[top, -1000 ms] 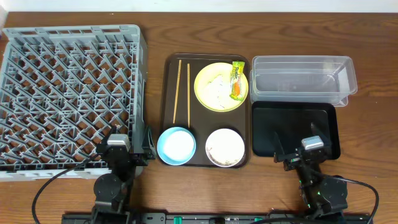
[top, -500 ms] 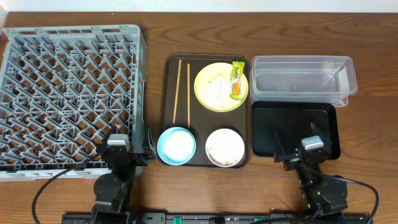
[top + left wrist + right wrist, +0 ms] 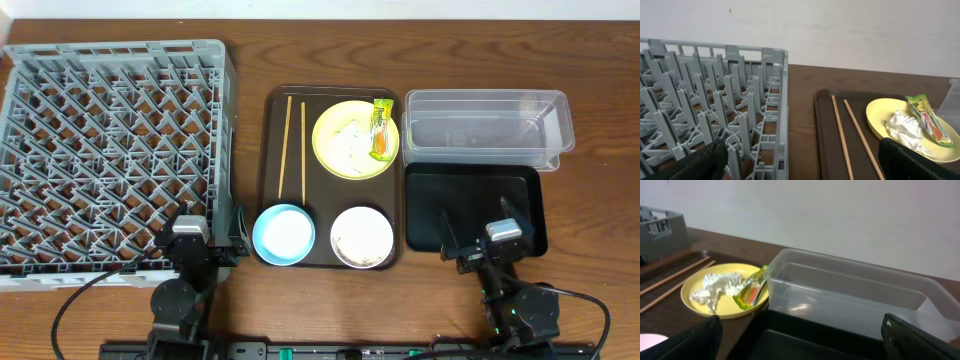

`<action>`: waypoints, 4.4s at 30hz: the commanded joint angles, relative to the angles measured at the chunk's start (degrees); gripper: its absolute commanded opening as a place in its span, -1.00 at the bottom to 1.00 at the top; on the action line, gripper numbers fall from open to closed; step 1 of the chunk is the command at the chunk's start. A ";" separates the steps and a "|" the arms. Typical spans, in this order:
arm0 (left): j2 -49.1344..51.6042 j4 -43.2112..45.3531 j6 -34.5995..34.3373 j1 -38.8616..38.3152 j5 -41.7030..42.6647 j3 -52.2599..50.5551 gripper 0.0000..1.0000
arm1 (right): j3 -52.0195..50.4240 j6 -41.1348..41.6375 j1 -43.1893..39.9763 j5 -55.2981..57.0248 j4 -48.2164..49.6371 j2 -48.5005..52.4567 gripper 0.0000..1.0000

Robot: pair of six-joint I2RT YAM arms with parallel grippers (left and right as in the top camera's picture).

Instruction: Sort waste into correct bins and load items into the dishwasher

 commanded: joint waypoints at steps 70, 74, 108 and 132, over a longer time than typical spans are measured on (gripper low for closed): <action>50.53 -51.41 -0.35 0.15 16.26 69.48 0.93 | 77.99 15.13 20.74 3.37 -20.57 114.86 0.39; 50.53 -51.41 -0.35 0.15 16.24 69.48 0.93 | 78.23 15.13 20.74 1.16 -20.92 113.98 -0.09; 50.53 -51.41 -0.35 0.15 16.26 69.48 0.93 | 80.89 15.23 3.93 4.24 -36.74 89.81 -0.98; 50.53 -51.41 -0.35 0.15 16.24 69.48 0.93 | 79.36 14.25 15.63 -3.23 -34.10 97.53 0.25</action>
